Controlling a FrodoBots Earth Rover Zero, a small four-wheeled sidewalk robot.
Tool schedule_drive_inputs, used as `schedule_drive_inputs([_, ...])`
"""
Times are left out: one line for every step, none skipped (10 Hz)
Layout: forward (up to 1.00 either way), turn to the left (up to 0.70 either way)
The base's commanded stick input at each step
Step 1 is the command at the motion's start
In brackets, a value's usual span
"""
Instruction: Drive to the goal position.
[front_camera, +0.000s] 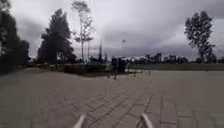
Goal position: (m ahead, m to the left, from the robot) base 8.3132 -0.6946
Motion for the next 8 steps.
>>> schedule_drive_inputs([0.82,-0.30])
schedule_drive_inputs([0.82,-0.30])
schedule_drive_inputs([0.82,-0.30])
schedule_drive_inputs([0.82,-0.28])
schedule_drive_inputs([0.82,-0.04])
schedule_drive_inputs([0.82,0.01])
schedule_drive_inputs([0.82,0.01])
schedule_drive_inputs([0.82,-0.06])
